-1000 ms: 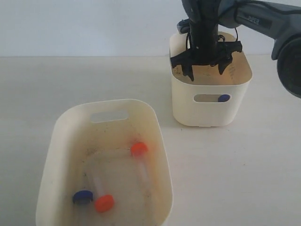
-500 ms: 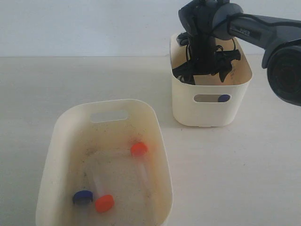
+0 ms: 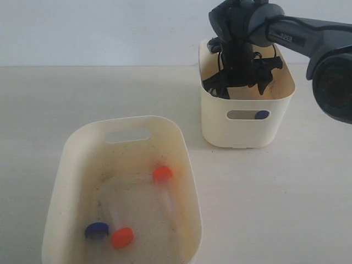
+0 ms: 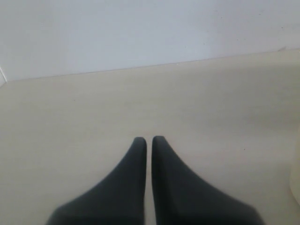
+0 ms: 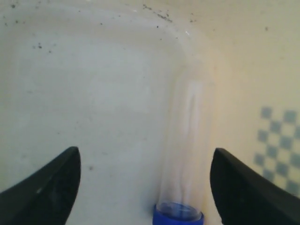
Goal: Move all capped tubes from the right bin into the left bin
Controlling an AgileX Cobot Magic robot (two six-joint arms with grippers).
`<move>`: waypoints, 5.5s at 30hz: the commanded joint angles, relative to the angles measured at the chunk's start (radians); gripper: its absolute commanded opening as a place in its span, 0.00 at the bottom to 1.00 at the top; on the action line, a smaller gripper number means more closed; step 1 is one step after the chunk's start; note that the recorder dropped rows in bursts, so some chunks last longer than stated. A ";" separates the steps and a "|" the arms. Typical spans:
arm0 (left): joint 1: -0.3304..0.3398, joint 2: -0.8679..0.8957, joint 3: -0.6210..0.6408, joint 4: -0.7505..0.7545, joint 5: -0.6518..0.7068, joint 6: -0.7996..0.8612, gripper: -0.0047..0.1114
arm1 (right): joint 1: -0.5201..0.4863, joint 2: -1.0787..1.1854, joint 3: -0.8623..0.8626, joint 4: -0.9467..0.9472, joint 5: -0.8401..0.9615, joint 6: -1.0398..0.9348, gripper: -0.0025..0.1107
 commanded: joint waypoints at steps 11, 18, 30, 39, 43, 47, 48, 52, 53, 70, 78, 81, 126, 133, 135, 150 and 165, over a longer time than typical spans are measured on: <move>0.001 0.000 -0.004 -0.011 -0.015 -0.012 0.08 | -0.001 0.022 0.002 0.011 -0.002 -0.013 0.79; 0.001 0.000 -0.004 -0.011 -0.015 -0.012 0.08 | -0.001 0.047 0.002 0.019 -0.002 0.006 0.80; 0.001 0.000 -0.004 -0.011 -0.015 -0.012 0.08 | -0.001 0.085 0.002 0.066 -0.002 -0.011 0.64; 0.001 0.000 -0.004 -0.011 -0.015 -0.012 0.08 | -0.001 0.083 0.002 0.074 -0.002 -0.056 0.30; 0.001 0.000 -0.004 -0.011 -0.015 -0.012 0.08 | -0.001 0.073 0.002 0.074 -0.002 -0.063 0.30; 0.001 0.000 -0.004 -0.011 -0.015 -0.012 0.08 | 0.000 0.051 0.002 0.061 -0.002 -0.076 0.44; 0.001 0.000 -0.004 -0.011 -0.015 -0.012 0.08 | 0.000 0.045 0.002 0.058 -0.002 -0.082 0.51; 0.001 0.000 -0.004 -0.011 -0.015 -0.012 0.08 | 0.000 0.022 0.002 0.033 -0.002 -0.081 0.71; 0.001 0.000 -0.004 -0.011 -0.015 -0.012 0.08 | 0.000 0.019 0.002 0.031 -0.002 -0.081 0.71; 0.001 0.000 -0.004 -0.011 -0.015 -0.012 0.08 | 0.020 -0.007 0.002 -0.051 -0.002 -0.077 0.71; 0.001 0.000 -0.004 -0.011 -0.015 -0.012 0.08 | 0.020 0.036 0.002 -0.051 -0.002 -0.059 0.71; 0.001 0.000 -0.004 -0.011 -0.015 -0.012 0.08 | 0.020 0.046 0.002 -0.051 -0.002 -0.053 0.71; 0.001 0.000 -0.004 -0.011 -0.015 -0.012 0.08 | 0.020 0.038 0.002 -0.064 -0.002 -0.049 0.64; 0.001 0.000 -0.004 -0.011 -0.015 -0.012 0.08 | 0.020 0.031 0.002 -0.064 -0.002 -0.004 0.64; 0.001 0.000 -0.004 -0.011 -0.015 -0.012 0.08 | 0.020 0.037 0.002 -0.066 -0.002 -0.003 0.64; 0.001 0.000 -0.004 -0.011 -0.015 -0.012 0.08 | 0.018 0.098 0.002 -0.088 -0.002 -0.017 0.64; 0.001 0.000 -0.004 -0.011 -0.015 -0.012 0.08 | 0.018 0.083 0.002 -0.140 -0.002 -0.006 0.47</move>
